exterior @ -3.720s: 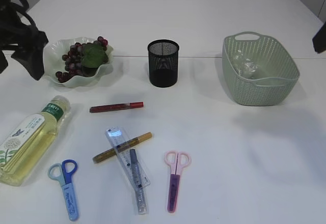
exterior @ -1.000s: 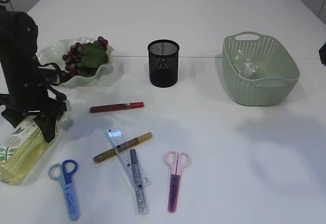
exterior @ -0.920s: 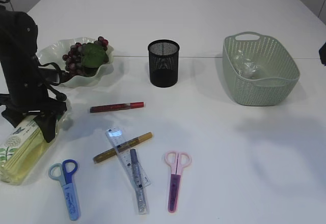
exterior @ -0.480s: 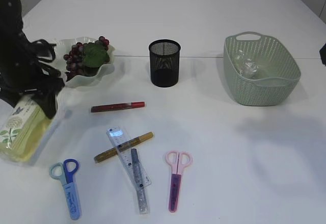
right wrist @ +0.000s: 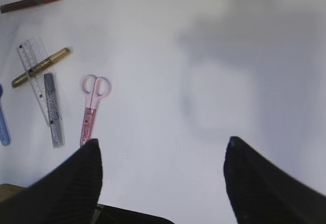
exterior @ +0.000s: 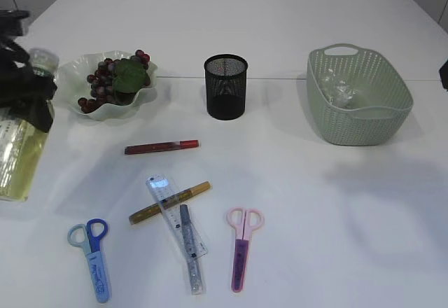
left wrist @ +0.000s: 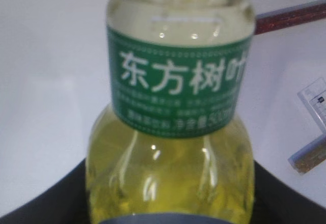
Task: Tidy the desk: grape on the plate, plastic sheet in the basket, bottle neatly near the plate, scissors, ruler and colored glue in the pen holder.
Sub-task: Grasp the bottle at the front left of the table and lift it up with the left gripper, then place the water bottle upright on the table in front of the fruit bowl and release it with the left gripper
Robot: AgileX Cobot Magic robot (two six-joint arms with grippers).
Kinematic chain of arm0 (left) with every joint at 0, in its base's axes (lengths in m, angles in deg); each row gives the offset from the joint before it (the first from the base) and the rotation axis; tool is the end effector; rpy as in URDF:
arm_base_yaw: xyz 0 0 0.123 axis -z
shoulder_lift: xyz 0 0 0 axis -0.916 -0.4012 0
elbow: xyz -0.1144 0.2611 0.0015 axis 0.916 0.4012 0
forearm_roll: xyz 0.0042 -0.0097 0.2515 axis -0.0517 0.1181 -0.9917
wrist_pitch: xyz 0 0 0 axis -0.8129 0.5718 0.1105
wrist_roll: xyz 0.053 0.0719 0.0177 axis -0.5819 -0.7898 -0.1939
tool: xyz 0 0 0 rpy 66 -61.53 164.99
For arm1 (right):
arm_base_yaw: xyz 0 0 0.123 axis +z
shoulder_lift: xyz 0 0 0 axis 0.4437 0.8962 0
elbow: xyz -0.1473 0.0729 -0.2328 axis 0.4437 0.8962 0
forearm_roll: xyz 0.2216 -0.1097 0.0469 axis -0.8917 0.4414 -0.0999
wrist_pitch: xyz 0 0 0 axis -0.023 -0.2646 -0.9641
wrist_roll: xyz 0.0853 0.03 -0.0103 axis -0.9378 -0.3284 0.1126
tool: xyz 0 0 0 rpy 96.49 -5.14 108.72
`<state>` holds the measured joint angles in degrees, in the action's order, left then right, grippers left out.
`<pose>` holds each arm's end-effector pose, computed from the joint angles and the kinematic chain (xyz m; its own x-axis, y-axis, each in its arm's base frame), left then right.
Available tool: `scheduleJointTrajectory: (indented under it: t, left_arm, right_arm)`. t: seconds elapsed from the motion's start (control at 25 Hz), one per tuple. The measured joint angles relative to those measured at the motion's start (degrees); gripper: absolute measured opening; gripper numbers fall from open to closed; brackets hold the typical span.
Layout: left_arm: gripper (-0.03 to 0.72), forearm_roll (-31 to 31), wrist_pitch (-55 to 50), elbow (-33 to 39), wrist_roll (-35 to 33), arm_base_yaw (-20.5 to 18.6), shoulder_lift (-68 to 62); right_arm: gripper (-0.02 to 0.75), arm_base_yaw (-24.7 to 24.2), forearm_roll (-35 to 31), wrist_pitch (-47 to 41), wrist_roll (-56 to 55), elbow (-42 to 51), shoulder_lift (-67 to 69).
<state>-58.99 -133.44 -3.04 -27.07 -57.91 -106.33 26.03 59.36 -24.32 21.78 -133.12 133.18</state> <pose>0.3489 -0.0518 0.2416 -0.9483 0.0394 -0.3148 0.0519 0.9981 -0.0316 0.2270 0.0230 0.3692 -0.9110 0.0506 -0.4094 -0.0639 0.9631 0.2613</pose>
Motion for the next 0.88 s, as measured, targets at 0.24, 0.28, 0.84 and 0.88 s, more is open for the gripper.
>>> scheduleJointTrajectory:
  t: [0.24,0.28,0.84,0.88]
  left_arm:
    - [0.438,-0.90,16.91,17.00,1.27,0.00,13.30]
    - [0.438,-0.99,19.83,19.36,1.32,0.00,14.98]
    - [0.438,-1.26,67.26,40.97,1.54,0.00,24.14]
    - [0.438,-1.26,71.21,41.51,1.54,0.00,23.66]
  right_arm:
    - [0.575,0.00,0.00,0.00,0.00,0.00,0.00]
    - [0.575,0.00,0.00,0.00,0.00,0.00,0.00]
    - [0.575,0.00,1.18,0.00,0.27,0.00,0.00]
    - [0.575,0.00,1.31,0.00,0.27,0.00,0.00]
